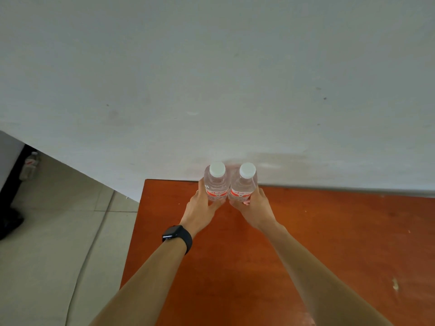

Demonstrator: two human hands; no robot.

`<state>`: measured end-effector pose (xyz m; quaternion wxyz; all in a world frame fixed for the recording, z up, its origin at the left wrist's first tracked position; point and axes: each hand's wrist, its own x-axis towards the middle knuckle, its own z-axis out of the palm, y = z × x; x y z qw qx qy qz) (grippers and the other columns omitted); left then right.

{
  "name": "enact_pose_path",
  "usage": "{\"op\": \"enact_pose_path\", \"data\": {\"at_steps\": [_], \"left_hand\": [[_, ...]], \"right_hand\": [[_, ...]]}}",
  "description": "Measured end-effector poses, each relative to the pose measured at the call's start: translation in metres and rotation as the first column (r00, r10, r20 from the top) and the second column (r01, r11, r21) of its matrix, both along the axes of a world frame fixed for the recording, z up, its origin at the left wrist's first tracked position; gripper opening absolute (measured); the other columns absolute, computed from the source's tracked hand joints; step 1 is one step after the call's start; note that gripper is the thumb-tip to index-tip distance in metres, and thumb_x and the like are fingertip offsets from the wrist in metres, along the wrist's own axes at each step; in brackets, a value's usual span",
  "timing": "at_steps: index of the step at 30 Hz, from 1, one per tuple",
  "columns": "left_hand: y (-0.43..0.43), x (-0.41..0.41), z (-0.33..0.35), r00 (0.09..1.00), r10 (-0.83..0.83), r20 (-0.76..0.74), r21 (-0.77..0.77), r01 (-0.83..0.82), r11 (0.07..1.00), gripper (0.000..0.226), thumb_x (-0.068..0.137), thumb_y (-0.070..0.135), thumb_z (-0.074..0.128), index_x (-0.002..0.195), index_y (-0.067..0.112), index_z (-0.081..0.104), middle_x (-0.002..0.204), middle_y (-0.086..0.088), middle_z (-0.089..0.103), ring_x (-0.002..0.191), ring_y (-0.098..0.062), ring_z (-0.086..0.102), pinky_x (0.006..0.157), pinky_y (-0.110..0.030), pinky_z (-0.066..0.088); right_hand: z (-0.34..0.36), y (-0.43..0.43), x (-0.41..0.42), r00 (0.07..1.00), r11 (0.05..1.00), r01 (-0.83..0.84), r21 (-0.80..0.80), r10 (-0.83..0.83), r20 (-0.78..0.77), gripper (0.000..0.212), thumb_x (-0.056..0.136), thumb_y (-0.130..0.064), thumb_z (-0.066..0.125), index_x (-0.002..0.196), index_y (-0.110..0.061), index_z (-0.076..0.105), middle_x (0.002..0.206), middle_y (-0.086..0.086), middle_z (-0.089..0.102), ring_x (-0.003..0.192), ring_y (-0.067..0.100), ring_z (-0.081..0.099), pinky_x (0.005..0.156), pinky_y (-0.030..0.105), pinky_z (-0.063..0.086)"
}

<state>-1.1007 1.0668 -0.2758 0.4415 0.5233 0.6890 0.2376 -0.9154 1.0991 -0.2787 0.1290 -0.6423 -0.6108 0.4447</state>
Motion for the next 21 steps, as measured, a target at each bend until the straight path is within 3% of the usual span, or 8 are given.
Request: {"op": "enact_pose_path", "data": {"at_steps": [7,10,13,16,18,21], "left_hand": [[0.002,-0.002,0.006,0.999,-0.036,-0.02,-0.064,0.034,0.997,0.088,0.092,0.038,0.072,0.157,0.034,0.011,0.145,0.004,0.056,0.13,-0.02,0.056,0.099,-0.031,0.046],[-0.007,-0.001,0.014,1.0,-0.013,-0.019,-0.117,0.011,0.993,0.102,0.086,0.025,0.08,0.158,0.031,0.008,0.154,-0.001,0.044,0.138,-0.025,0.048,0.103,-0.035,0.043],[-0.024,0.002,0.021,0.994,0.048,-0.1,-0.231,-0.07,0.971,0.095,0.087,0.026,0.078,0.157,0.026,0.013,0.156,-0.012,0.04,0.137,-0.032,0.048,0.103,-0.041,0.047],[-0.055,0.016,0.03,0.958,-0.168,-0.234,-0.351,0.078,0.933,0.06,0.095,0.034,0.067,0.148,0.02,0.04,0.151,-0.009,0.043,0.129,-0.025,0.052,0.099,-0.032,0.047],[-0.078,0.035,0.036,0.92,-0.291,-0.264,-0.388,0.175,0.905,0.051,0.098,0.037,0.062,0.144,0.022,0.047,0.149,-0.007,0.043,0.126,-0.023,0.054,0.099,-0.03,0.049],[-0.11,0.082,0.041,0.853,-0.441,-0.279,-0.395,0.316,0.863,0.047,0.1,0.04,0.057,0.143,0.023,0.049,0.148,-0.006,0.046,0.123,-0.023,0.056,0.1,-0.035,0.051]], "right_hand": [[0.012,-0.002,-0.002,1.0,0.999,0.004,-0.035,-0.003,0.029,0.089,0.079,-0.039,0.08,0.151,-0.028,0.028,0.146,-0.003,0.047,0.134,0.02,0.046,0.11,0.045,0.043],[0.02,-0.015,0.009,0.999,0.987,0.034,-0.158,-0.028,0.04,0.098,0.08,-0.033,0.081,0.156,-0.025,0.019,0.151,0.001,0.042,0.126,0.02,0.055,0.102,0.044,0.051],[0.032,-0.042,0.036,0.996,0.98,0.011,-0.197,0.007,0.092,0.08,0.089,-0.035,0.072,0.154,-0.027,0.027,0.15,-0.001,0.045,0.126,0.018,0.054,0.095,0.037,0.055],[0.047,-0.083,0.074,0.995,0.98,0.062,-0.191,-0.046,0.087,0.06,0.095,-0.041,0.061,0.149,-0.031,0.036,0.146,-0.005,0.05,0.124,0.016,0.055,0.089,0.037,0.057],[0.057,-0.117,0.103,0.994,0.98,0.095,-0.177,-0.084,0.073,0.053,0.098,-0.043,0.056,0.148,-0.033,0.039,0.145,-0.007,0.05,0.123,0.015,0.056,0.085,0.034,0.057],[0.073,-0.176,0.15,0.99,0.99,0.102,-0.098,-0.091,0.111,0.045,0.1,-0.044,0.052,0.143,-0.033,0.047,0.143,-0.009,0.053,0.13,0.012,0.051,0.101,0.031,0.048]]}}
